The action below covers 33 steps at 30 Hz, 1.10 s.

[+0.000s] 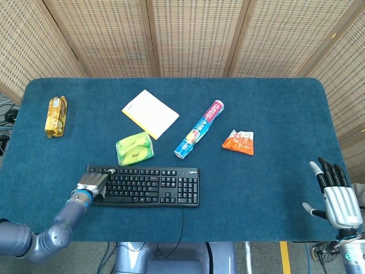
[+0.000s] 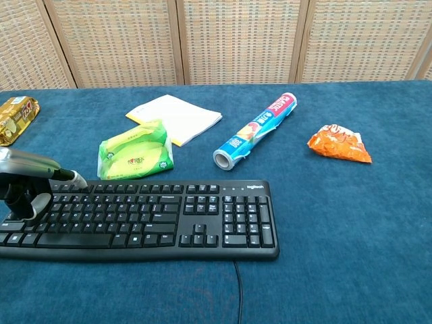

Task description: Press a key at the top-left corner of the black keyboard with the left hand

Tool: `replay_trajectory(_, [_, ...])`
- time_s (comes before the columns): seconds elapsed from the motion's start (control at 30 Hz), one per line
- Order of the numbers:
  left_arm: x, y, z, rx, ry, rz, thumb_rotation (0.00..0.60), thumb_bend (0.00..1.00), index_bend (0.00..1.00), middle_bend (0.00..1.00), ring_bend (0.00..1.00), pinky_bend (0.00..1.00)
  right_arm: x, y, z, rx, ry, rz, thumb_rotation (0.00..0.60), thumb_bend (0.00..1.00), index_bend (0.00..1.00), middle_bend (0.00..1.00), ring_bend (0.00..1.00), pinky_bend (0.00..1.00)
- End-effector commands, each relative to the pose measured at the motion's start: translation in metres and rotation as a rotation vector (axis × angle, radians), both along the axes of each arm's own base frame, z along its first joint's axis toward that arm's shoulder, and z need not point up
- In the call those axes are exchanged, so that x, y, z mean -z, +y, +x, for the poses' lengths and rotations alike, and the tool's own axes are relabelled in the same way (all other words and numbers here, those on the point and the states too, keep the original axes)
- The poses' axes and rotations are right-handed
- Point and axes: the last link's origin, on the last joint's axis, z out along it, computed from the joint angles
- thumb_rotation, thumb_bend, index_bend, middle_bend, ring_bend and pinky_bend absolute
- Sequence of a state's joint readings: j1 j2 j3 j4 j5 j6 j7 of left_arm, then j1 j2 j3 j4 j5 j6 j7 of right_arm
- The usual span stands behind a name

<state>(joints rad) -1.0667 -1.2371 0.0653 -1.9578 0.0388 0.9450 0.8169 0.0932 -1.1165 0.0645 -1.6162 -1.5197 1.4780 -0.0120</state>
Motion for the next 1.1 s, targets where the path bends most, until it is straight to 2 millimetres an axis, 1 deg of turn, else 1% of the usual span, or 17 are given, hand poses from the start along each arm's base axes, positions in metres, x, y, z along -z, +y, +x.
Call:
replay_trajectory(0.03, [0.001, 0.001, 0.000, 0.001, 0.006, -0.005, 0.600, 0.82, 0.00, 0.59, 0.58, 0.36, 0.000, 0.000, 0.000, -0.002, 0.000, -0.001, 0.600, 0.05, 0.00, 0.00, 0.00, 0.00])
replay_trajectory(0.47, [0.004, 0.000, -0.001, -0.016, 0.033, -0.021, 0.600, 0.82, 0.00, 0.59, 0.58, 0.36, -0.002, 0.000, 0.001, -0.005, -0.007, -0.008, 0.600, 0.05, 0.00, 0.00, 0.00, 0.00])
replay_trajectory(0.63, [0.001, 0.001, 0.002, -0.009, 0.011, -0.002, 0.600, 0.82, 0.00, 0.59, 0.58, 0.36, -0.002, 0.001, 0.000, -0.004, -0.004, -0.008, 0.600, 0.05, 0.00, 0.00, 0.00, 0.00])
replay_trajectory(0.77, [-0.008, 0.004, 0.010, 0.024, -0.011, 0.034, 0.600, 0.82, 0.00, 0.59, 0.58, 0.36, -0.001, 0.000, 0.000, -0.005, -0.001, -0.005, 0.600, 0.05, 0.00, 0.00, 0.00, 0.00])
replay_trajectory(0.83, [-0.015, 0.005, 0.017, 0.053, -0.030, 0.064, 0.600, 0.81, 0.00, 0.59, 0.58, 0.36, -0.001, 0.000, 0.000, -0.005, 0.001, -0.004, 0.600, 0.05, 0.00, 0.00, 0.00, 0.00])
replay_trajectory(0.9, [-0.021, 0.003, 0.022, 0.070, -0.052, 0.085, 0.600, 0.79, 0.00, 0.59, 0.58, 0.36, -0.001, 0.000, 0.000, -0.004, 0.002, -0.004, 0.600, 0.05, 0.00, 0.00, 0.00, 0.00])
replay_trajectory(0.93, [-0.025, 0.002, 0.024, 0.077, -0.063, 0.095, 0.600, 0.77, 0.00, 0.59, 0.57, 0.36, -0.001, 0.000, 0.000, -0.004, 0.002, -0.004, 0.600, 0.05, 0.00, 0.00, 0.00, 0.00])
replay_trajectory(1.0, [-0.035, 0.000, 0.029, 0.100, -0.090, 0.129, 0.600, 0.71, 0.00, 0.55, 0.53, 0.36, -0.001, 0.000, 0.000, -0.003, 0.001, -0.007, 0.600, 0.05, 0.00, 0.00, 0.00, 0.00])
replay_trajectory(1.1, [-0.049, -0.006, 0.029, 0.134, -0.123, 0.182, 0.600, 0.63, 0.00, 0.38, 0.42, 0.35, -0.002, 0.000, -0.001, -0.001, -0.003, -0.010, 0.600, 0.04, 0.00, 0.00, 0.00, 0.00])
